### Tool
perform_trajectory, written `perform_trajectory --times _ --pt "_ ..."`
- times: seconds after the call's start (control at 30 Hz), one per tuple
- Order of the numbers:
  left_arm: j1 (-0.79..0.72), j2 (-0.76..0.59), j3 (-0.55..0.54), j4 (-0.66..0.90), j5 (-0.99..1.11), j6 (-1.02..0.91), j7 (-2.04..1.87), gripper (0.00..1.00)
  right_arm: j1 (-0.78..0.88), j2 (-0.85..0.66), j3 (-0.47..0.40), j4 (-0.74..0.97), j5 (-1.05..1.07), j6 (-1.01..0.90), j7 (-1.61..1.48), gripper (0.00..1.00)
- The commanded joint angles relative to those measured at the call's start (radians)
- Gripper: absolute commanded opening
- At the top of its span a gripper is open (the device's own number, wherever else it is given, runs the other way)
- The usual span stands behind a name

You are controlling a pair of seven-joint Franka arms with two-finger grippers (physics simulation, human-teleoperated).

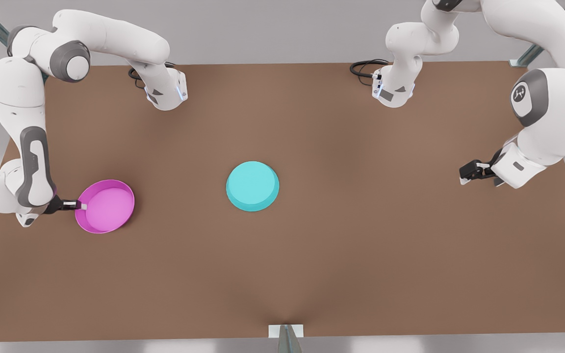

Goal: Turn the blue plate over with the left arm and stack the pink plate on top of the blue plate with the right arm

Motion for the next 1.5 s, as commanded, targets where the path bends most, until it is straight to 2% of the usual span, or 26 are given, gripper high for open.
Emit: perform_trajectory --times 0.0,0.23,0.33,0.9,1.47 --pt "0.0 0.0 0.0 0.0 0.002 0.0 0.0 1.0 0.0 0.0 0.0 0.002 -0.008 0.001 0.004 0.21" --pt "0.0 0.001 0.0 0.0 0.002 0.003 0.0 1.0 0.002 -0.008 0.0 0.008 -0.007 -0.02 0.002 0.21" --pt "0.0 0.003 -0.002 0.0 0.0 0.0 -0.009 1.0 0.003 -0.008 0.0 0.025 -0.002 -0.086 0.016 0.21" --pt "0.0 0.006 -0.002 0.002 0.006 0.005 -0.009 1.0 0.111 -0.041 0.082 0.023 0.025 -0.178 0.047 0.21" --pt "0.0 0.009 0.0 0.003 0.002 0.014 0.006 1.0 0.491 -0.097 0.085 0.022 0.076 -0.177 0.119 0.21"
